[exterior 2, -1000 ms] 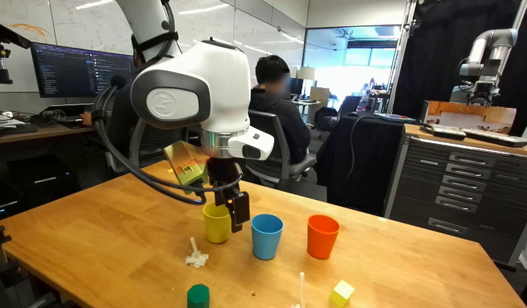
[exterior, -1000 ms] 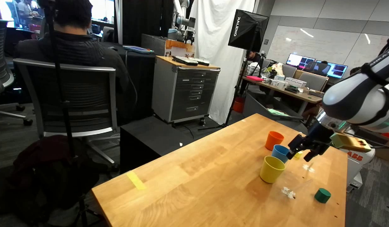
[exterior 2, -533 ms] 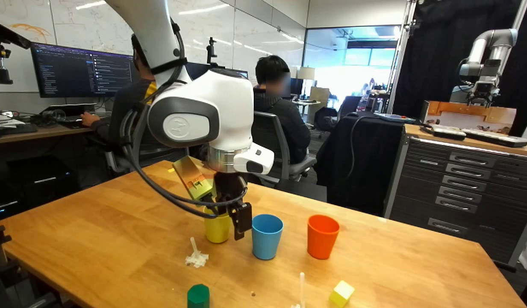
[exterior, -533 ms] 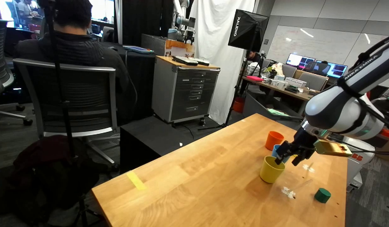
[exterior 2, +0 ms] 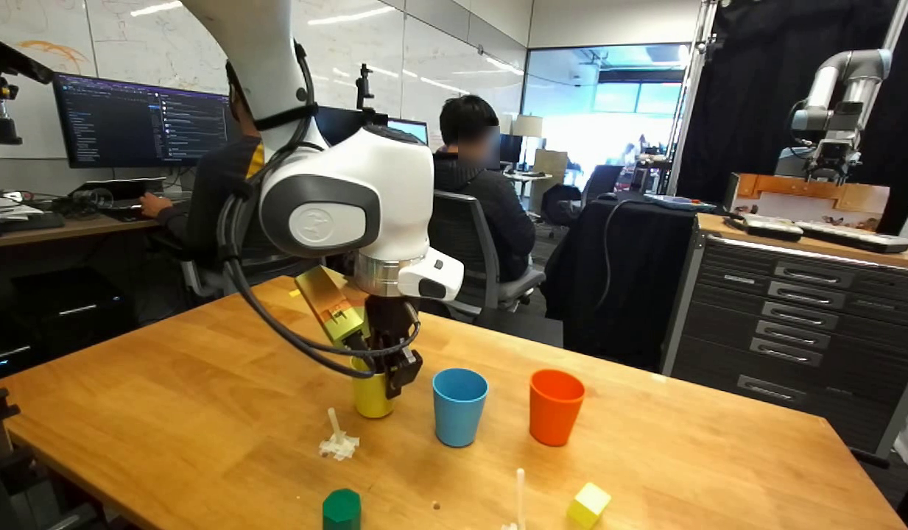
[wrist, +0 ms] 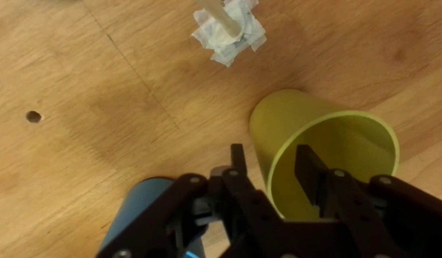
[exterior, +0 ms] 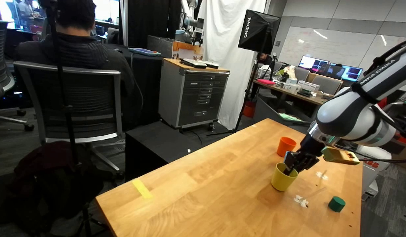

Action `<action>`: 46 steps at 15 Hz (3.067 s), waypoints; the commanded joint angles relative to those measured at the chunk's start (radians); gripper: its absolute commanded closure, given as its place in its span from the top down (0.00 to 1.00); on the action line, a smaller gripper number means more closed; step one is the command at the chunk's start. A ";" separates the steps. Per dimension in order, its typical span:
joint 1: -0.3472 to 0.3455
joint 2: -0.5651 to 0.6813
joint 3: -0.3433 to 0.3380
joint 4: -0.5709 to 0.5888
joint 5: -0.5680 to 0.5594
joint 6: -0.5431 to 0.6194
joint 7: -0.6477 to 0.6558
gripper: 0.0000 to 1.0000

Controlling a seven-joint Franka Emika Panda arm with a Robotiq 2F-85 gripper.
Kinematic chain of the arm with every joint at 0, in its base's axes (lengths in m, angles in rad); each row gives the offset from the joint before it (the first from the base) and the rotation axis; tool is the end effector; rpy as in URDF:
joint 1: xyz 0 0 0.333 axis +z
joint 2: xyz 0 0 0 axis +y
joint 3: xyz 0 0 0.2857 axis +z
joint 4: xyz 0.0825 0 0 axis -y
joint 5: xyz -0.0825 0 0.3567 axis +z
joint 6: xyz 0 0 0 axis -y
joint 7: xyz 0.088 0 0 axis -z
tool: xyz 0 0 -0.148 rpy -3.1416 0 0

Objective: Take the yellow cup and put it inside the blue cup, then place both inside the orange cup

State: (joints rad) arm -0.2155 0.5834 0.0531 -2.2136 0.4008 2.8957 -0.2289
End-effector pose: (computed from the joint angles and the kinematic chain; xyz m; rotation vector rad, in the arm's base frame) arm 0.5134 -0.1007 0.0781 -2.9722 0.4923 -0.1794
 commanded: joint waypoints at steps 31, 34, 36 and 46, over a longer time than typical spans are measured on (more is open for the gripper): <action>-0.142 -0.225 -0.050 -0.034 -0.038 0.024 0.067 0.06; -0.136 -0.219 -0.086 -0.044 -0.058 0.019 0.080 0.06; -0.138 -0.215 -0.091 -0.048 -0.065 0.012 0.084 0.06; -0.107 -0.183 -0.098 0.001 -0.079 -0.065 0.129 0.05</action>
State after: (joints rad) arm -0.3496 0.3912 -0.0208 -2.2491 0.3536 2.8673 -0.1542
